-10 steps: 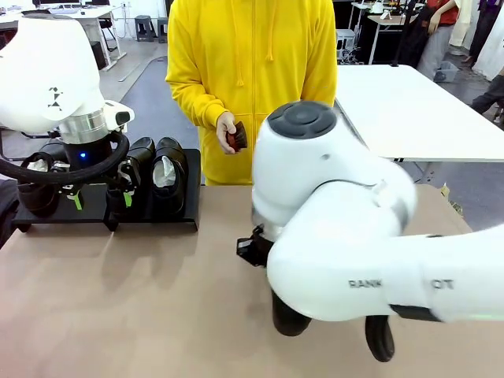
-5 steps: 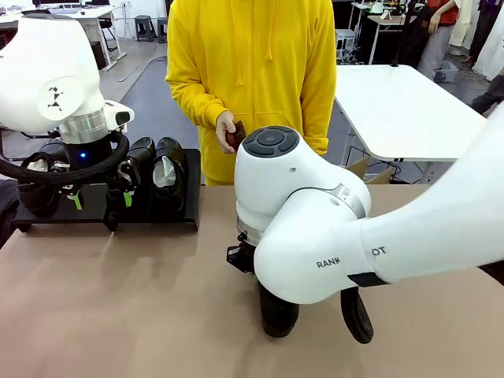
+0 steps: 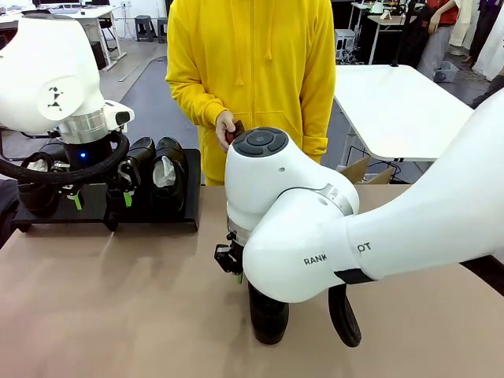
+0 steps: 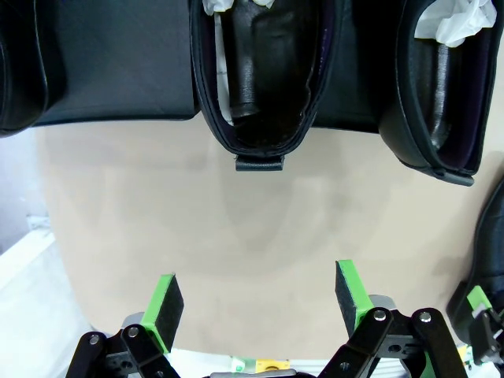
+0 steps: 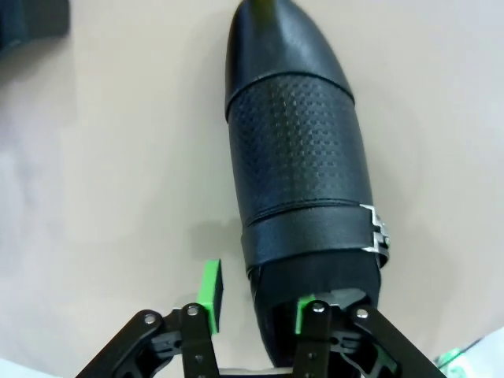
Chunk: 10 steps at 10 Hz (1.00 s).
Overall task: Organize the shoes by placing them on the stand.
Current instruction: Pick up one Shoe and place it in the middle of the table.
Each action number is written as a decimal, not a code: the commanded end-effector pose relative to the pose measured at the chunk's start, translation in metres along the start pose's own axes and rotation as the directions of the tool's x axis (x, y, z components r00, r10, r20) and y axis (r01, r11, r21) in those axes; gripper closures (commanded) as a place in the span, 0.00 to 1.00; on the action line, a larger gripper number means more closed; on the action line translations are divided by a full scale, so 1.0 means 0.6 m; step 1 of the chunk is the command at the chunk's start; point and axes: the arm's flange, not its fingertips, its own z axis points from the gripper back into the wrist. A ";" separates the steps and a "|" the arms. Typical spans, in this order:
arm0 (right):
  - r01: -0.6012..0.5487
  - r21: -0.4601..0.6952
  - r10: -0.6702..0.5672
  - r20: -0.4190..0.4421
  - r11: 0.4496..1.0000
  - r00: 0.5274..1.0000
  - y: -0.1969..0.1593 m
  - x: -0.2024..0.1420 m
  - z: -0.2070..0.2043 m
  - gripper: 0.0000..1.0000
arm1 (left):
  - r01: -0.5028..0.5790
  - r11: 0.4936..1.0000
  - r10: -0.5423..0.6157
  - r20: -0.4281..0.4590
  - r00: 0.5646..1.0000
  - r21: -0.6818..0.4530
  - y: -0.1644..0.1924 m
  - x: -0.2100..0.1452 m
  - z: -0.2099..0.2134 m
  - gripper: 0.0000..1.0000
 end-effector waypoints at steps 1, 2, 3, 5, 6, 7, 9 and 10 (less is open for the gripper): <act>0.042 0.026 -0.042 0.001 0.999 0.999 -0.017 -0.007 0.040 0.00 | 0.008 1.000 -0.008 0.005 1.000 0.016 0.005 -0.001 0.001 0.00; 0.035 0.037 -0.035 -0.004 0.999 0.999 -0.025 -0.012 0.057 0.00 | 0.008 1.000 -0.008 0.005 1.000 0.016 0.005 -0.001 0.001 0.00; 0.019 0.027 -0.019 -0.023 0.999 1.000 -0.033 -0.021 0.072 0.00 | 0.008 1.000 -0.008 0.005 1.000 0.016 0.005 -0.001 0.001 0.00; 0.045 0.034 -0.045 -0.001 0.998 0.999 -0.011 -0.007 0.059 0.00 | 0.008 1.000 -0.008 0.005 1.000 0.016 0.005 -0.001 0.001 0.00; 0.045 0.034 -0.045 -0.001 0.998 0.999 -0.011 -0.007 0.059 0.00 | 0.008 1.000 -0.008 0.005 1.000 0.016 0.005 -0.001 0.001 0.00; 0.045 0.034 -0.045 -0.001 0.998 0.999 -0.011 -0.007 0.059 0.00 | 0.008 1.000 -0.008 0.005 1.000 0.016 0.005 -0.001 0.001 0.00; 0.045 0.034 -0.045 -0.001 0.998 0.999 -0.011 -0.007 0.059 0.00 | 0.008 1.000 -0.008 0.005 1.000 0.016 0.005 -0.001 0.001 0.00; 0.045 0.034 -0.045 -0.001 0.998 0.999 -0.011 -0.007 0.059 0.00 | 0.008 1.000 -0.008 0.005 1.000 0.016 0.005 -0.001 0.001 0.00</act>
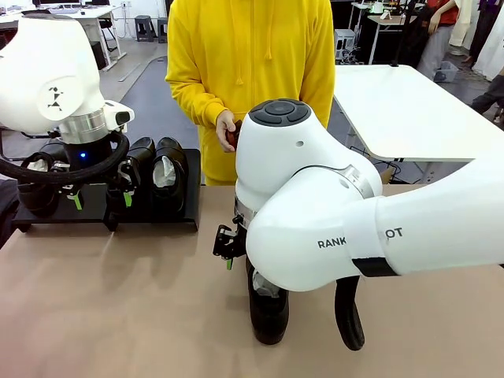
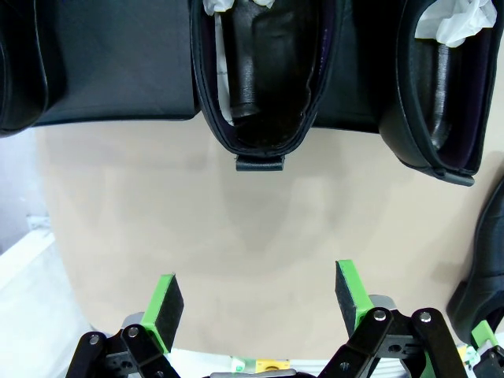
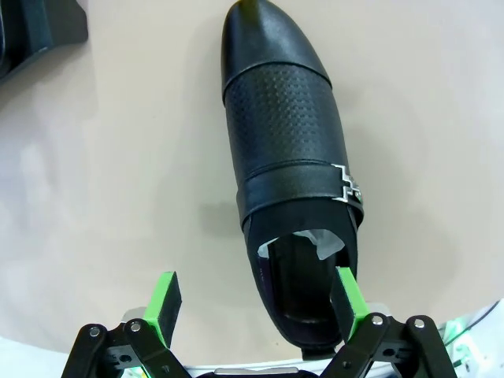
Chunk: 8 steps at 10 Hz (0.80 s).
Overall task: Organize the shoes by placing them on the stand.
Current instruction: Place the Shoe from the middle of the table onto the Shoes Stand.
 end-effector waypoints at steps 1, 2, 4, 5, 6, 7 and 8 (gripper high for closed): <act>0.006 0.006 -0.006 0.017 1.000 1.000 0.005 0.002 -0.001 0.00 | 0.008 1.000 -0.008 0.005 1.000 0.016 0.005 -0.001 0.001 0.00; 0.006 0.006 -0.006 0.017 1.000 1.000 0.005 0.002 -0.001 0.00 | 0.008 1.000 -0.008 0.005 1.000 0.016 0.005 -0.001 0.001 0.00; 0.006 0.006 -0.006 0.017 1.000 1.000 0.005 0.002 -0.001 0.00 | 0.008 1.000 -0.008 0.005 1.000 0.016 0.005 -0.001 0.001 0.00; 0.006 0.006 -0.006 0.017 1.000 1.000 0.005 0.002 -0.001 0.00 | 0.008 1.000 -0.008 0.005 1.000 0.016 0.005 -0.001 0.001 0.00; 0.000 0.000 0.000 0.000 1.000 1.000 0.000 0.000 0.000 0.00 | 0.008 1.000 -0.008 0.005 1.000 0.016 0.005 -0.001 0.001 0.00; -0.094 -0.101 0.114 0.219 0.990 0.969 -0.005 -0.024 0.035 0.00 | 0.008 1.000 -0.008 0.005 1.000 0.016 0.005 -0.001 0.001 0.00; -0.060 -0.121 0.098 0.337 0.991 0.936 -0.055 -0.011 0.079 0.00 | 0.008 1.000 -0.008 0.005 1.000 0.016 0.005 -0.001 0.001 0.00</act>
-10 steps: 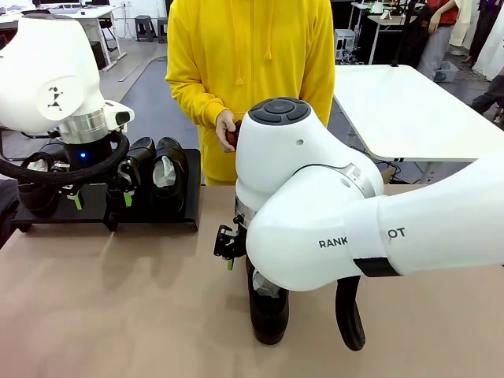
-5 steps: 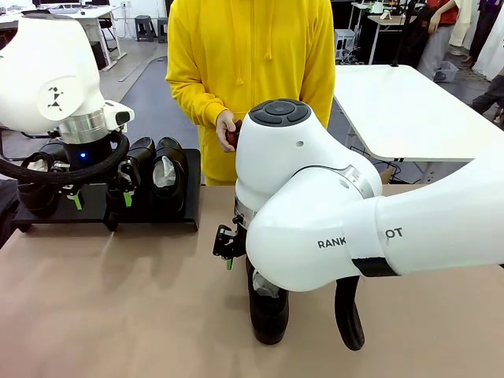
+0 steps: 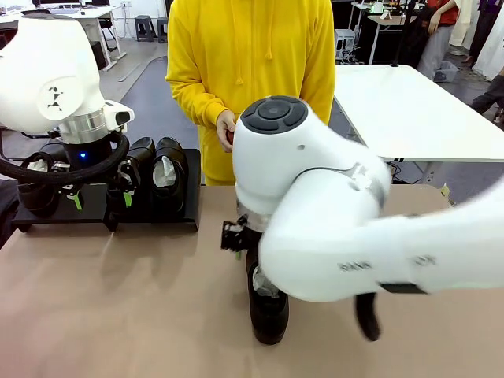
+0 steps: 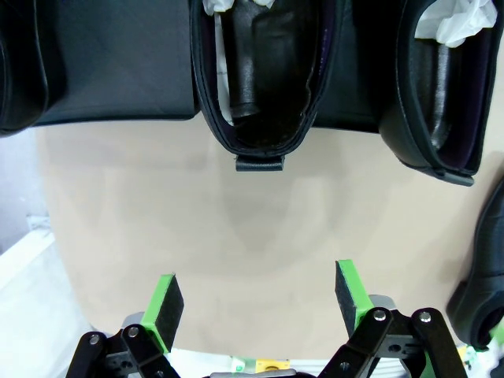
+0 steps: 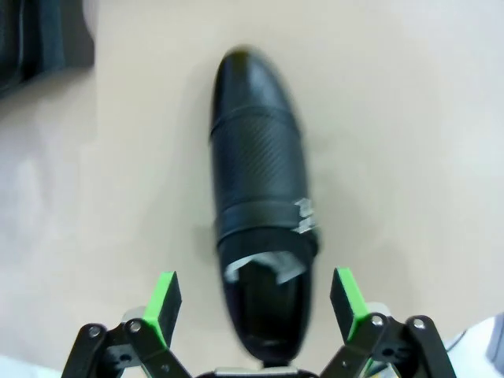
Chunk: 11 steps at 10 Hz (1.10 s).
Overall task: Organize the shoes by placing them on the stand.
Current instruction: Place the Shoe from the middle of the table onto the Shoes Stand.
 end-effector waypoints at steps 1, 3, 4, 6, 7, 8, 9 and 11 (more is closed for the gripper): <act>0.081 -0.057 -0.071 0.167 0.995 0.983 -0.108 0.024 0.055 0.00 | 0.000 1.000 0.000 0.000 1.000 0.000 0.000 0.000 0.000 0.00; 0.227 -0.048 -0.220 0.121 0.973 0.968 -0.210 0.085 0.049 0.00 | -0.030 0.999 0.031 0.020 0.999 -0.012 -0.061 -0.046 -0.011 0.00; 0.379 -0.046 -0.374 0.088 0.924 0.923 -0.257 0.121 0.030 0.00 | -0.038 0.996 0.042 0.042 0.998 -0.079 -0.119 -0.081 -0.006 0.00; 0.631 -0.088 -0.631 0.026 0.771 0.775 -0.320 0.165 -0.015 0.00 | -0.045 0.986 0.052 0.043 0.998 -0.164 -0.209 -0.131 -0.007 0.00; 0.728 -0.118 -0.734 -0.024 0.676 0.678 -0.342 0.177 -0.035 0.00 | -0.030 0.984 0.029 -0.009 1.000 -0.174 -0.241 -0.147 -0.026 0.00; 0.504 -0.100 -0.501 0.055 0.858 0.864 -0.337 0.155 0.005 0.00 | -0.029 0.986 0.017 -0.075 0.997 -0.163 -0.276 -0.162 -0.048 0.00; 0.504 -0.100 -0.501 0.055 0.858 0.864 -0.337 0.155 0.005 0.00 | -0.009 0.987 0.000 -0.058 0.998 -0.160 -0.291 -0.164 -0.050 0.00; 0.504 -0.100 -0.501 0.055 0.858 0.864 -0.337 0.155 0.005 0.00 | 0.033 0.986 -0.032 0.004 0.999 -0.164 -0.287 -0.174 -0.049 0.00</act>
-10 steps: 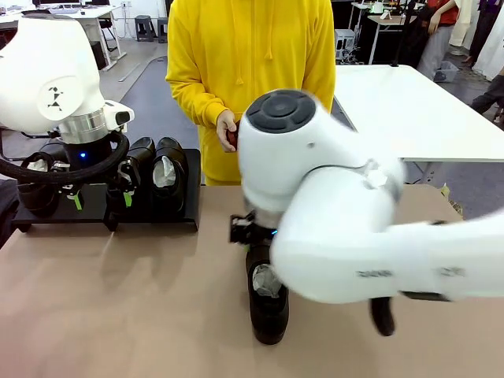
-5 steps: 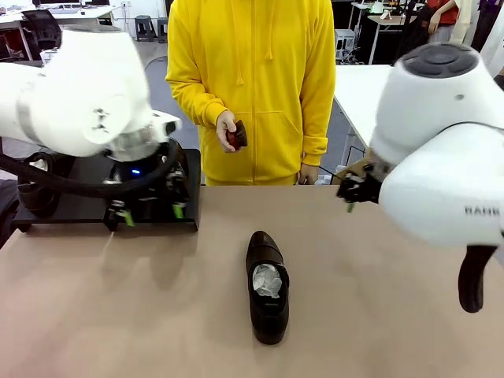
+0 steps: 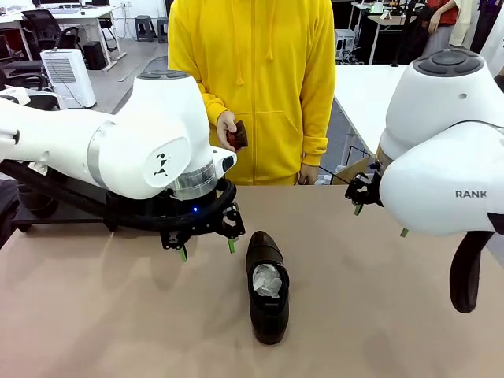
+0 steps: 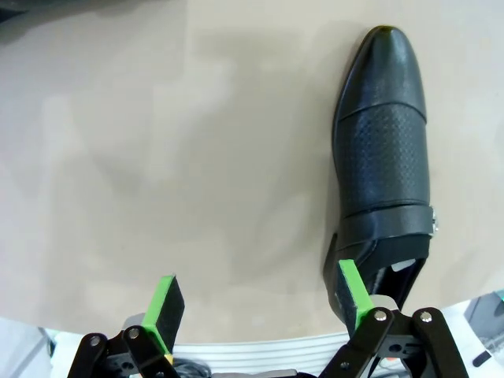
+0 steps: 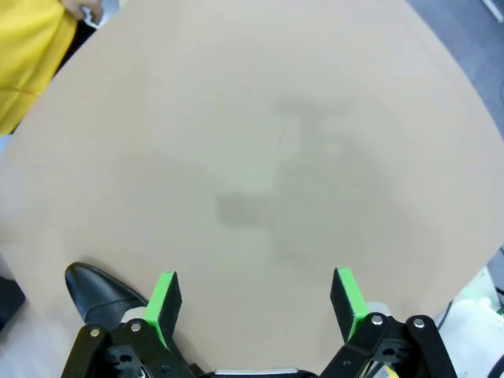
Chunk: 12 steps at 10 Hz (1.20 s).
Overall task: Organize the shoes by placing them on the stand.
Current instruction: Place the Shoe from the middle of the table onto the Shoes Stand.
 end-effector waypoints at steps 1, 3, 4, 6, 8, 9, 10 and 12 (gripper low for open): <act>-0.027 0.000 0.027 0.016 1.000 1.000 -0.005 0.006 0.002 0.00 | -0.008 1.000 0.008 -0.010 1.000 0.002 -0.001 -0.004 0.002 0.00; -0.027 0.000 0.027 0.016 1.000 1.000 -0.005 0.006 0.002 0.00 | 0.000 1.000 0.000 0.000 1.000 -0.001 0.000 0.001 0.000 0.00; -0.027 0.000 0.027 0.016 1.000 1.000 -0.005 0.006 0.002 0.00 | 0.003 1.000 -0.003 -0.007 1.000 0.026 -0.010 -0.020 -0.008 0.00; -0.027 0.000 0.027 0.016 1.000 1.000 -0.005 0.006 0.002 0.00 | 0.058 0.997 -0.058 -0.005 0.998 0.041 -0.033 -0.059 -0.007 0.00; -0.027 0.000 0.027 0.016 1.000 1.000 -0.005 0.006 0.002 0.00 | 0.092 0.995 -0.090 -0.039 0.995 0.047 -0.055 -0.070 -0.025 0.00; -0.027 0.000 0.027 0.016 1.000 1.000 -0.005 0.006 0.002 0.00 | 0.102 0.994 -0.101 -0.051 0.994 0.031 -0.062 -0.074 -0.036 0.00; -0.027 0.000 0.027 0.016 1.000 1.000 -0.005 0.006 0.002 0.00 | 0.084 0.996 -0.083 -0.056 0.995 0.022 -0.068 -0.076 -0.052 0.00; -0.027 0.000 0.027 0.016 1.000 1.000 -0.005 0.006 0.002 0.00 | 0.100 0.995 -0.099 -0.059 0.993 0.005 -0.083 -0.084 -0.077 0.00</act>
